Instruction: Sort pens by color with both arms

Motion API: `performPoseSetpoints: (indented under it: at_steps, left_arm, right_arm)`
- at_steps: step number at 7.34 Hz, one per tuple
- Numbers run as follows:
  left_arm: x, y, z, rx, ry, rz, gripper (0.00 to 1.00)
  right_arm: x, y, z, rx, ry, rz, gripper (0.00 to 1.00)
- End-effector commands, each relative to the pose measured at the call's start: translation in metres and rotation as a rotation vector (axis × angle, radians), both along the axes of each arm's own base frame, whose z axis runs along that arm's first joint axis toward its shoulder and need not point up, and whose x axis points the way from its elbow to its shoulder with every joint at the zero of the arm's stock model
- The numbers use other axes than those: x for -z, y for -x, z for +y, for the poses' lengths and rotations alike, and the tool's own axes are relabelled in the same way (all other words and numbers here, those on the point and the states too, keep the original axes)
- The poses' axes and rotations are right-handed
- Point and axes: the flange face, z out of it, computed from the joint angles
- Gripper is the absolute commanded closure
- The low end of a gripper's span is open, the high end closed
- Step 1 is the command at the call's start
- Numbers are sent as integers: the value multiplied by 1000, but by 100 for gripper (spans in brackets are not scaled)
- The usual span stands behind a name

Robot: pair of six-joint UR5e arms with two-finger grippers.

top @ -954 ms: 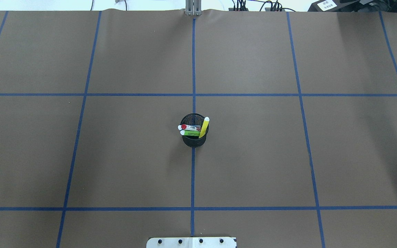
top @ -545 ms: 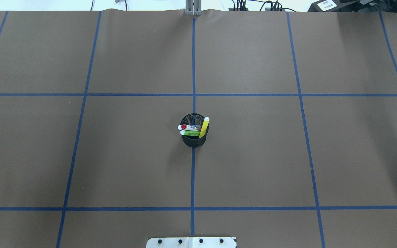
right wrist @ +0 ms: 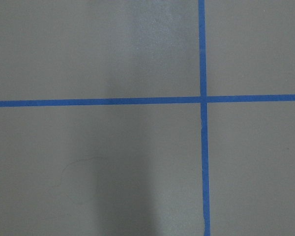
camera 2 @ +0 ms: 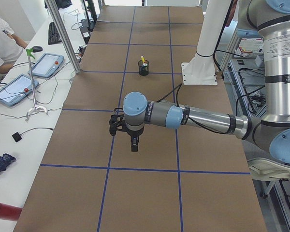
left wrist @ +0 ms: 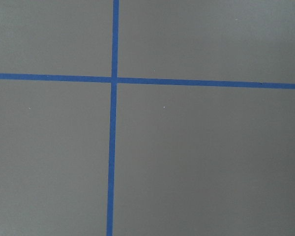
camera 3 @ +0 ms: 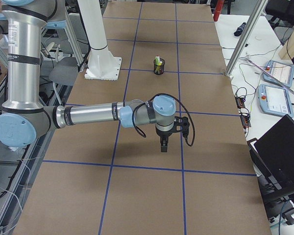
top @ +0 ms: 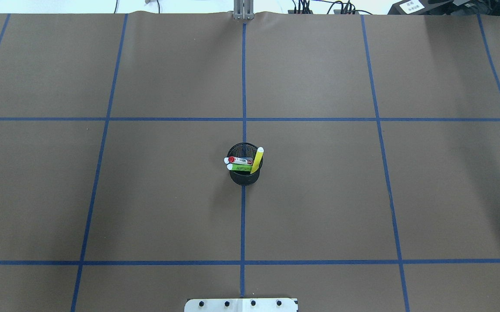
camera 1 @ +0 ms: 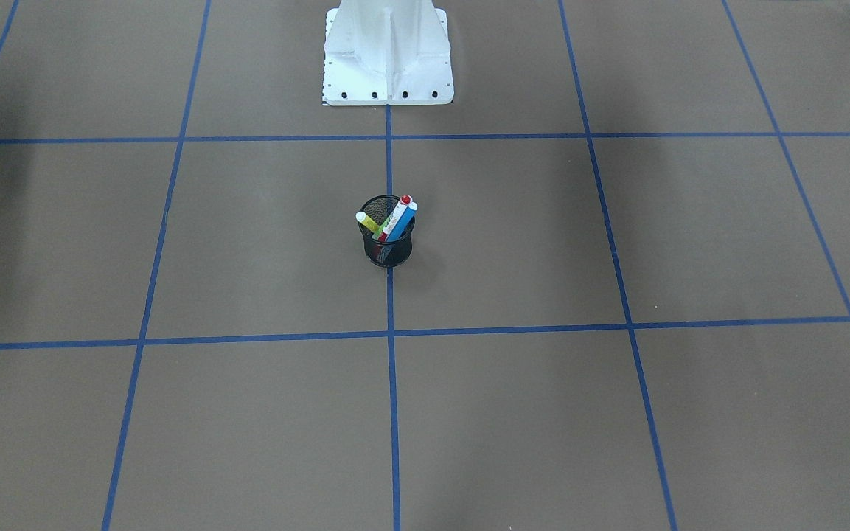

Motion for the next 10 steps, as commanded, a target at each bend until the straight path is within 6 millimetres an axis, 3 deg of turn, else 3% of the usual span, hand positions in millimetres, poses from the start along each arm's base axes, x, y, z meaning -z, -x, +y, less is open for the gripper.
performPoseSetpoints:
  at_steps: [1, 5, 10]
  left_arm:
    - [1, -1, 0, 12, 12, 6, 0]
    - [9, 0, -1, 12, -17, 6, 0]
    - [9, -1, -1, 14, -9, 6, 0]
  right_arm:
    - [1, 0, 0, 0, -9, -1, 1]
    - [4, 1, 0, 1, -26, -9, 1]
    - [17, 22, -2, -3, -11, -75, 1]
